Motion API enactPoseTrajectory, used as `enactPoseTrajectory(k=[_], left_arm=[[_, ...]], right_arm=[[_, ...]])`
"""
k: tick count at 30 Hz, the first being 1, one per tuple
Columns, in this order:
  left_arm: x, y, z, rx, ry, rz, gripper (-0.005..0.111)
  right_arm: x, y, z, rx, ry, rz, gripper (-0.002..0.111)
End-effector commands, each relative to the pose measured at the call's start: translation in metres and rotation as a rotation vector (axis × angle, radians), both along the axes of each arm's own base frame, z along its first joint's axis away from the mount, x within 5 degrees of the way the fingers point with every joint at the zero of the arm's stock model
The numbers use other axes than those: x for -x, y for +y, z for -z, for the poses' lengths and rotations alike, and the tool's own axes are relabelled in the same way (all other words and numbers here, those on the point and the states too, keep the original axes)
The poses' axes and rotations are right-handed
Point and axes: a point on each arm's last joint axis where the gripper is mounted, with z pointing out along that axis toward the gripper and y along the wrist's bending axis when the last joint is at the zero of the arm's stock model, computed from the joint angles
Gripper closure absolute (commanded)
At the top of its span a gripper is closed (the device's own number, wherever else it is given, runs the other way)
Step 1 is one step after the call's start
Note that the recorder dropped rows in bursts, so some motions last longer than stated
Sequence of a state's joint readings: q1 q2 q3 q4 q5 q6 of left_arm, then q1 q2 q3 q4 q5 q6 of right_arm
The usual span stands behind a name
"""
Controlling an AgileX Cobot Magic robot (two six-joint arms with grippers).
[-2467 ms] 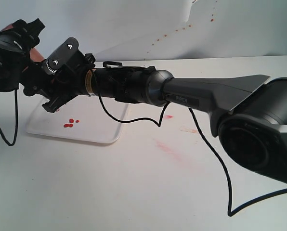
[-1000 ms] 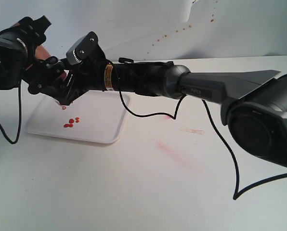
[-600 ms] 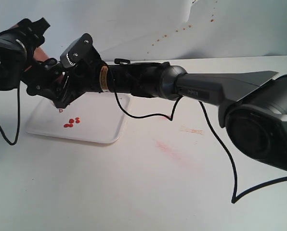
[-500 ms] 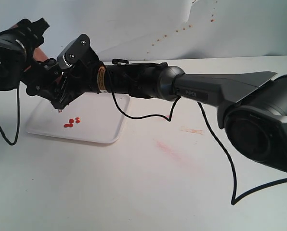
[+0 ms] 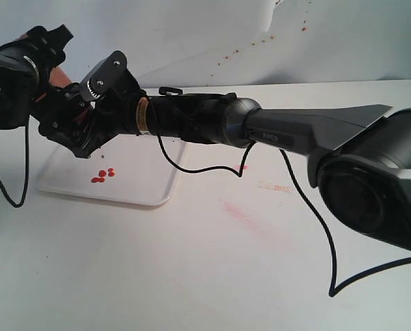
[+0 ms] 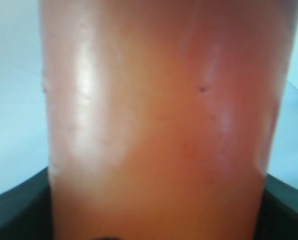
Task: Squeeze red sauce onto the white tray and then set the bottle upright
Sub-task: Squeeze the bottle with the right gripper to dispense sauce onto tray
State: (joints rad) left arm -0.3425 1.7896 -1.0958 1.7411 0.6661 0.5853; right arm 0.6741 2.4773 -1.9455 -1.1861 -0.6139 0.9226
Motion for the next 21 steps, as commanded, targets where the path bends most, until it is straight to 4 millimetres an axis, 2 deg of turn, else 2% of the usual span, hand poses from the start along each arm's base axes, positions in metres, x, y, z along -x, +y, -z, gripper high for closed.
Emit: enactPoseTrajectory(k=[1,5,7,10,14,15,21], left_arm=[[-0.0001,-0.0123,0.0024,0.059,0.012,0.061,0.107],[-0.0001,-0.0123,0.0024,0.059,0.012,0.061,0.107],[-0.0001,-0.0123,0.0024,0.059,0.012,0.061,0.107],[-0.0001,-0.0123,0.0024,0.059,0.012,0.061,0.107],[-0.0001,-0.0126,0.0026,0.061,0.013,0.064,0.107],[-0.0001,-0.0126,0.0026,0.061,0.013,0.064,0.107],[-0.0001,-0.0126,0.0026,0.061,0.013,0.064,0.107]], right_arm=[[0.0119,0.0116,-0.0287,-0.125,0.014,-0.049,0.016],[0.0108,0.0113,-0.0286,-0.122,0.010,-0.037,0.020],[0.0099,0.0110,-0.0279,-0.115,0.011,-0.026,0.029],[0.0082,0.0104,-0.0267,-0.102,0.013,-0.006,0.057],[0.0066,0.0098,-0.0255,-0.090,0.015,0.013,0.103],[0.0063,0.0097,-0.0253,-0.087,0.015,0.016,0.109],[0.0063,0.0097,-0.0253,-0.088,0.015,0.016,0.108]])
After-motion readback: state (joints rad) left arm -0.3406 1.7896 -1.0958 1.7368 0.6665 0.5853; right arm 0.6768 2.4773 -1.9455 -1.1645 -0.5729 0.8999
